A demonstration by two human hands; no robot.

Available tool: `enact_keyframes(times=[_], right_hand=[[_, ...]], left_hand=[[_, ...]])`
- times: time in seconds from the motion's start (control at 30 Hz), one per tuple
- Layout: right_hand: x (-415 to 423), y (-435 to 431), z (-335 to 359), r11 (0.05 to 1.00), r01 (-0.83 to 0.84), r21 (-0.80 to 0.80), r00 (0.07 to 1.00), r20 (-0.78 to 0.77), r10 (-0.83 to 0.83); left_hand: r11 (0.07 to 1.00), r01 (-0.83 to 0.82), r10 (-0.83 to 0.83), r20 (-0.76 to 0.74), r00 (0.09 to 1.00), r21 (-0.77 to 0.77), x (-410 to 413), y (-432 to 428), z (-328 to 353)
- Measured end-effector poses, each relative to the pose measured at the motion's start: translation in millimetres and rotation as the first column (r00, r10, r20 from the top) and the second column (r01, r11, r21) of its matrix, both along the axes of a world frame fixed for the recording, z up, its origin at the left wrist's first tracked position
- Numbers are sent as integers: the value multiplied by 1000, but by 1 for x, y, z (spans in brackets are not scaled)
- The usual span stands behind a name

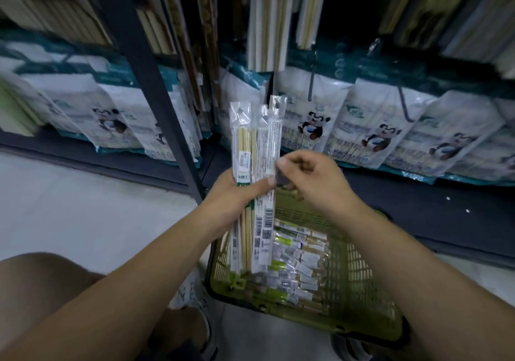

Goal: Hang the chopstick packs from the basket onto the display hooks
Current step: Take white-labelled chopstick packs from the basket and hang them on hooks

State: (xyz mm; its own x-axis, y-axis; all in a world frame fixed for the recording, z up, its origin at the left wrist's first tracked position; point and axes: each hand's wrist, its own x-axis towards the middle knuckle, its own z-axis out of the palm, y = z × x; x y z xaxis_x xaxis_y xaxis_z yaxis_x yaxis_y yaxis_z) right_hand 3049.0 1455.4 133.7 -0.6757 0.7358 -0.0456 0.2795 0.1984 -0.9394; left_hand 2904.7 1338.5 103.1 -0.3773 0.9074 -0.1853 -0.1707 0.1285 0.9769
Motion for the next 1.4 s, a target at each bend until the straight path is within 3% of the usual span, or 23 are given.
enact_keyframes(times=[0.23, 0.43, 0.63, 1.07, 1.4], right_hand=[[-22, 21, 116, 980, 179, 87, 941, -307, -144], [-38, 38, 198, 966, 227, 122, 846, -515, -134], [-56, 60, 243, 950, 262, 169, 822, -555, -128], [-78, 90, 275, 959, 277, 59, 808, -555, -199], [-88, 93, 281, 923, 345, 172, 807, -557, -198]], left_hand=[[963, 49, 23, -264, 964, 264, -6, 34, 113], [905, 53, 107, -346, 932, 423, -22, 63, 181], [879, 34, 152, -348, 925, 475, -34, 84, 211], [868, 69, 105, -316, 943, 492, -47, 103, 222], [887, -27, 127, -187, 974, 461, -61, 102, 213]])
